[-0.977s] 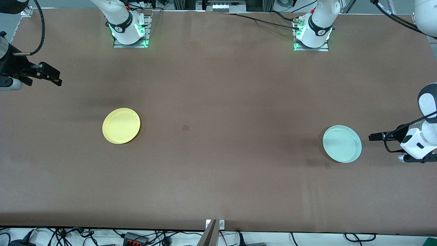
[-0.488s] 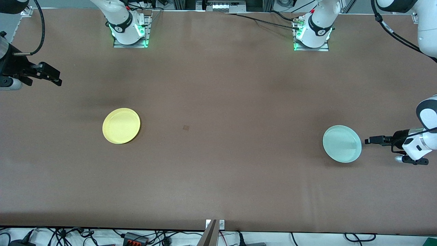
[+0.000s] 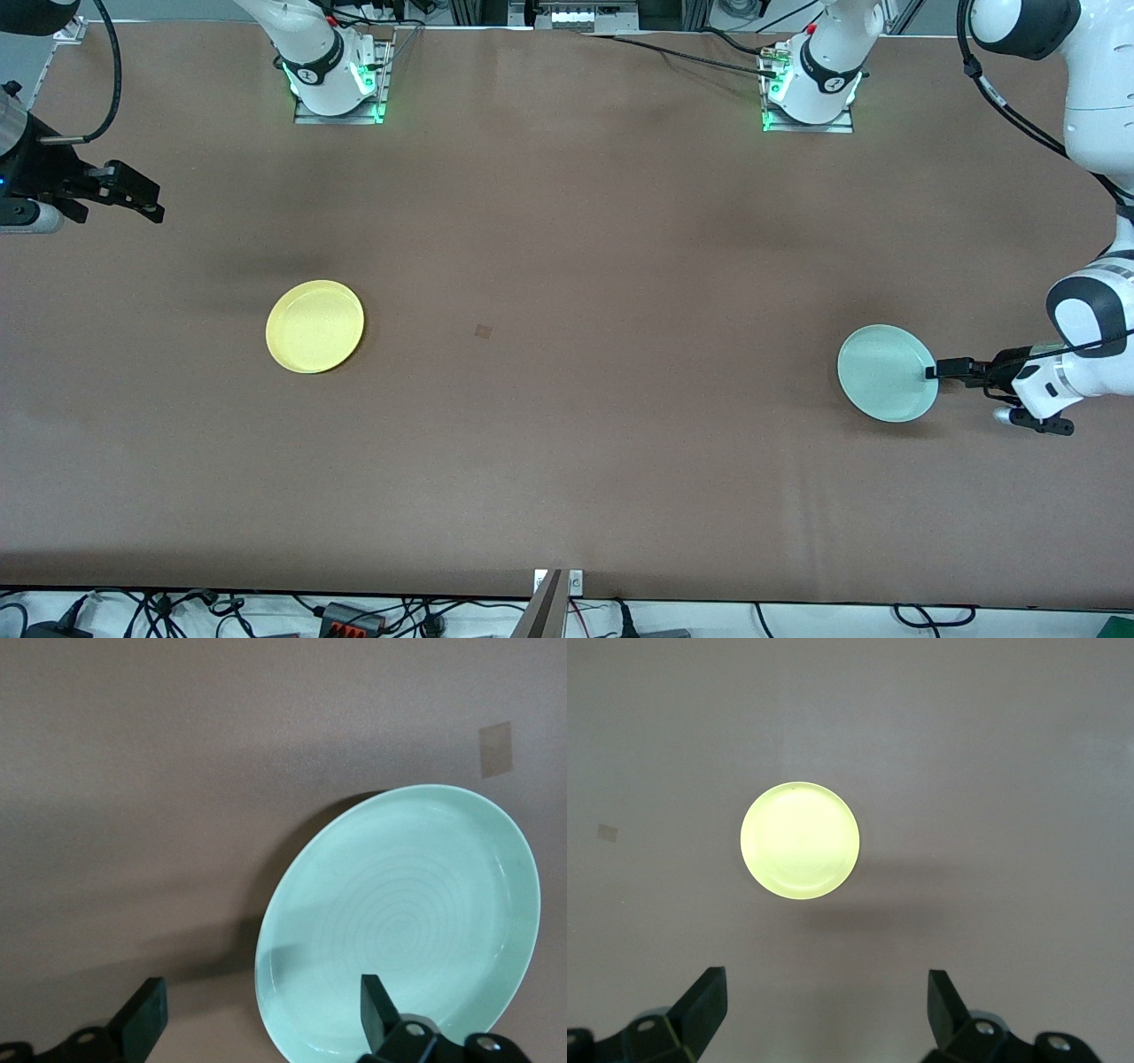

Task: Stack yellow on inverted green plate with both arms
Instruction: 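Reach the left gripper down to the green plate's rim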

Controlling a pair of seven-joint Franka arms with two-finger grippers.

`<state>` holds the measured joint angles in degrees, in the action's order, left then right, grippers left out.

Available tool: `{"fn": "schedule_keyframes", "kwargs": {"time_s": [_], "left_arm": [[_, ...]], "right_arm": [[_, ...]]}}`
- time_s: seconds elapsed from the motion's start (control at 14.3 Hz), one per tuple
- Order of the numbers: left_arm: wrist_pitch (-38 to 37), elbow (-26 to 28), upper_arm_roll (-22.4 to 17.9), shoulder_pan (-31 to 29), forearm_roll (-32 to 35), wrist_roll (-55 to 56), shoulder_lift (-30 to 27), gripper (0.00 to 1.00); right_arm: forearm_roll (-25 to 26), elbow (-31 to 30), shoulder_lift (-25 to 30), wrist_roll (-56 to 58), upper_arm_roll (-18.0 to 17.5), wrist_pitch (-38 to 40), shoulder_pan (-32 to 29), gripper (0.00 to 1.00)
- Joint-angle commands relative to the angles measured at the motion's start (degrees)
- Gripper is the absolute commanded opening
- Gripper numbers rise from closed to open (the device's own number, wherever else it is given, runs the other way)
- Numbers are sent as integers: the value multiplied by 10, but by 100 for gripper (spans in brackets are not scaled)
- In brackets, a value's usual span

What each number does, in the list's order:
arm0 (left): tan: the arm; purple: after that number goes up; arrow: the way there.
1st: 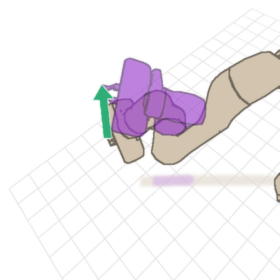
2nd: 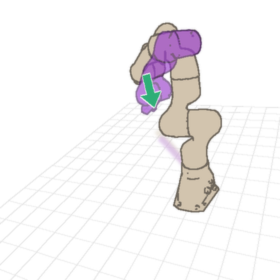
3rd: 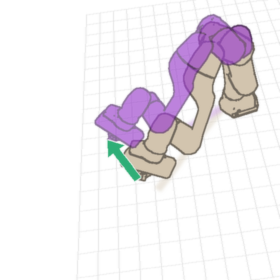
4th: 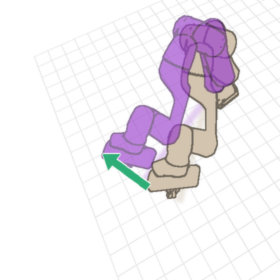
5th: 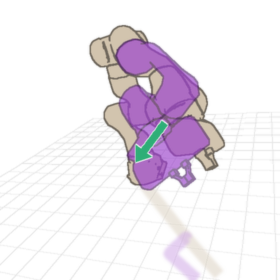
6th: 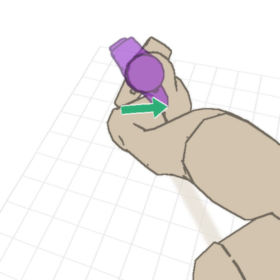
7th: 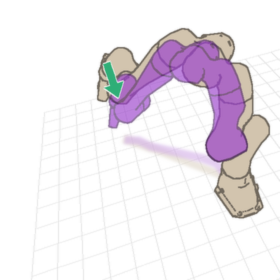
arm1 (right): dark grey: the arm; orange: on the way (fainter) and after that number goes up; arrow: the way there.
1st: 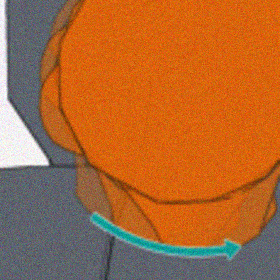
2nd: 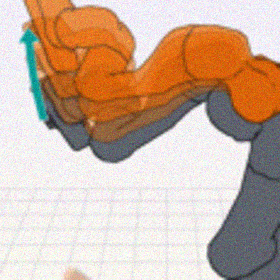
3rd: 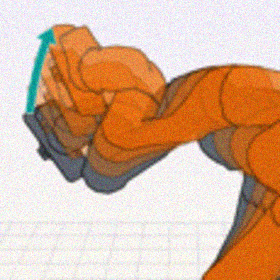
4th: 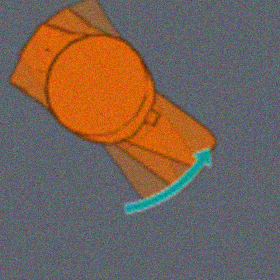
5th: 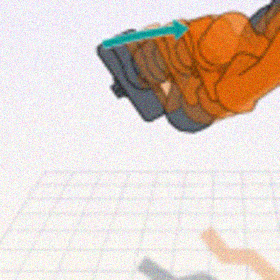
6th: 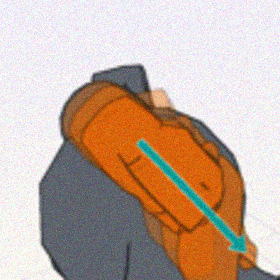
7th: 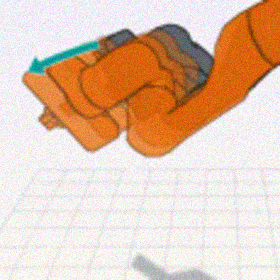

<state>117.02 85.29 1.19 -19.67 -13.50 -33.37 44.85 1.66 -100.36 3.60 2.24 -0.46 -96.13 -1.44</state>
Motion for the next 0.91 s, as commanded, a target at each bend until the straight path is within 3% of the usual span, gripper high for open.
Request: {"fn": "schedule_keyframes", "kwargs": {"time_s": [0.0, 0.42, 0.56, 0.63, 0.84], "left_arm": [[0, -15, 2, -3, -13, -40, 12, 64], [0, -18, 2, -3, -14, -42, 30, 37], [0, -18, 2, -2, -14, -42, 32, 20], [-2, -19, 2, -1, -14, -32, 31, 1], [-2, -20, 2, 2, -14, -18, 29, 1]], "right_arm": [[5, -5, 11, 4, -3, -1, -3, 100], [5, -6, 11, 4, -3, -1, -3, 100], [5, -5, 8, 4, -2, -1, -5, 100], [5, -5, 6, 4, -2, -3, -5, 100], [6, -4, 4, 4, -4, 2, 8, 100]]}}
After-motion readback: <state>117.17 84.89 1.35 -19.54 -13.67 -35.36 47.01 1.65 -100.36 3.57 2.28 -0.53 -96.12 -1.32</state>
